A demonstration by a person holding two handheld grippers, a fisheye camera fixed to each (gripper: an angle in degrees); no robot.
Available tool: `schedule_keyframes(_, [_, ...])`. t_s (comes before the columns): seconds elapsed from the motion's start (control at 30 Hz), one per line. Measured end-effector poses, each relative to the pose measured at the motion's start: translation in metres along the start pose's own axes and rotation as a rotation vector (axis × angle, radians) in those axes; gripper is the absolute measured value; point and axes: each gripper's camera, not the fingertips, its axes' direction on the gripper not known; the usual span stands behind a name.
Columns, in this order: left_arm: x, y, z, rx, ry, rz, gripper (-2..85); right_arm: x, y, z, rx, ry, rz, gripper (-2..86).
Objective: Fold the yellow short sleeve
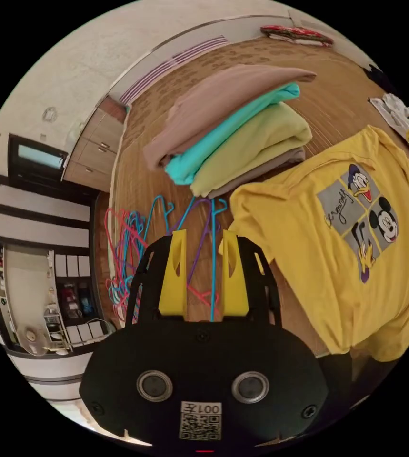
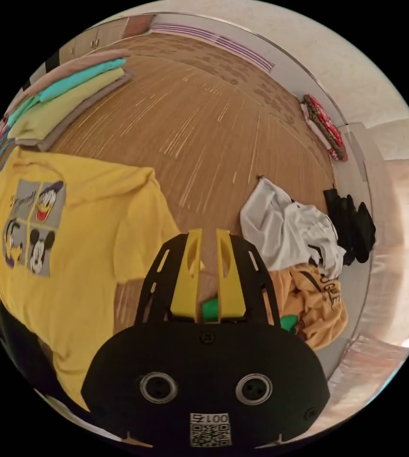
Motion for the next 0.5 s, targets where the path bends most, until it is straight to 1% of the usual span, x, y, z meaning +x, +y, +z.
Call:
schedule_keyframes(0.1, [-0.006, 0.057, -0.024, 0.046, 0.072, 0.060, 10.7, 0.007, 0.060, -0.022, 0.086, -0.198, -0.068, 6.5])
schedule_keyframes(0.17, [0.016, 0.111, -0.051, 0.083, 0.174, 0.176, 10.9, -0.002, 0.121, -0.040, 0.148, -0.373, -0.132, 8.9])
schedule_keyframes(0.23, [0.042, 0.152, -0.074, 0.123, 0.223, 0.265, 11.1, -0.014, 0.169, -0.049, 0.166, -0.490, -0.168, 10.8])
schedule_keyframes(0.3, [0.067, 0.187, -0.095, 0.156, 0.265, 0.320, 11.1, -0.027, 0.212, -0.049, 0.151, -0.611, -0.163, 12.4])
schedule_keyframes(0.33, [0.083, 0.206, -0.107, 0.167, 0.297, 0.347, 11.1, -0.036, 0.237, -0.043, 0.113, -0.680, -0.159, 13.6])
schedule_keyframes(0.43, [0.114, 0.240, -0.129, 0.206, 0.344, 0.385, 11.0, -0.053, 0.288, -0.016, 0.017, -0.763, -0.088, 17.0])
schedule_keyframes(0.5, [0.131, 0.252, -0.134, 0.210, 0.335, 0.402, 11.0, -0.059, 0.313, 0.001, 0.016, -0.825, -0.016, 18.1])
